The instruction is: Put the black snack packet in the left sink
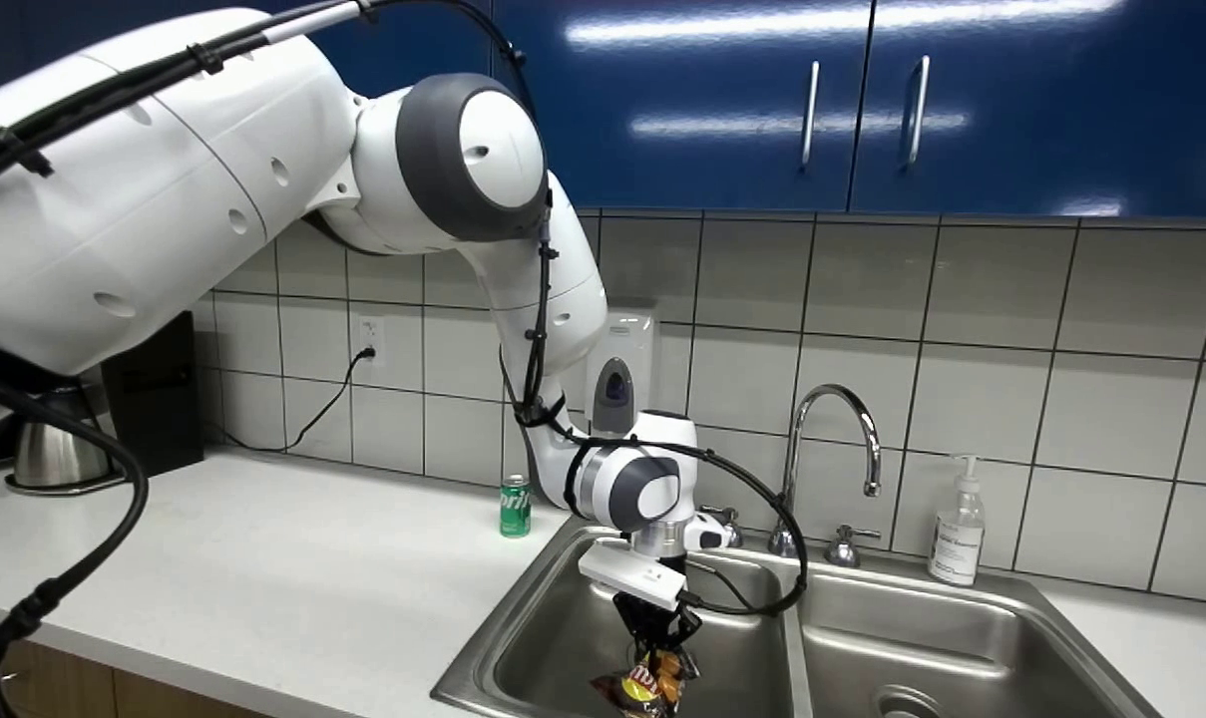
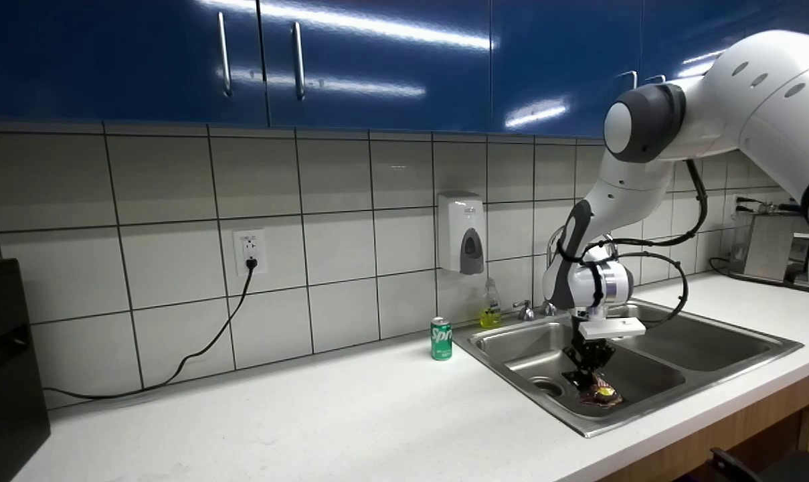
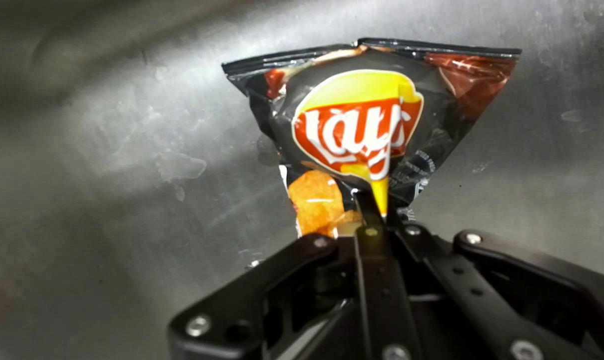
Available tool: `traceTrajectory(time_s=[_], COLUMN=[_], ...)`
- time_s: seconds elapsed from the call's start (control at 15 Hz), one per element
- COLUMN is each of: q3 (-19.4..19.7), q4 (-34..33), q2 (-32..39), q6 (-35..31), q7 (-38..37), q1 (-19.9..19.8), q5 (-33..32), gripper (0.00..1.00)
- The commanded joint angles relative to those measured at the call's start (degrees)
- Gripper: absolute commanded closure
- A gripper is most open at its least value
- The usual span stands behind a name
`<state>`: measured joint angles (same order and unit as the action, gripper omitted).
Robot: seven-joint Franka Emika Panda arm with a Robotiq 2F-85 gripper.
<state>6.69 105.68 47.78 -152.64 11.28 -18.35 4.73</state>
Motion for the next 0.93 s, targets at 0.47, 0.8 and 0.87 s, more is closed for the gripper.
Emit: traceTrajectory(time_s=[0.47,0.8,0.87], q3=[-1.1,-1.3,-1.4], q4=[-3.6,-2.9,-2.4], q2=[4.1,2.7,1.9], q6=[1.8,2.0,2.0], q7=[0.4,0.2,0.2], q1=[-1.4,-1.1,-1.1], q5=[-0.7,-0.7,-0.6], gripper=[1.0,0.6,0.51])
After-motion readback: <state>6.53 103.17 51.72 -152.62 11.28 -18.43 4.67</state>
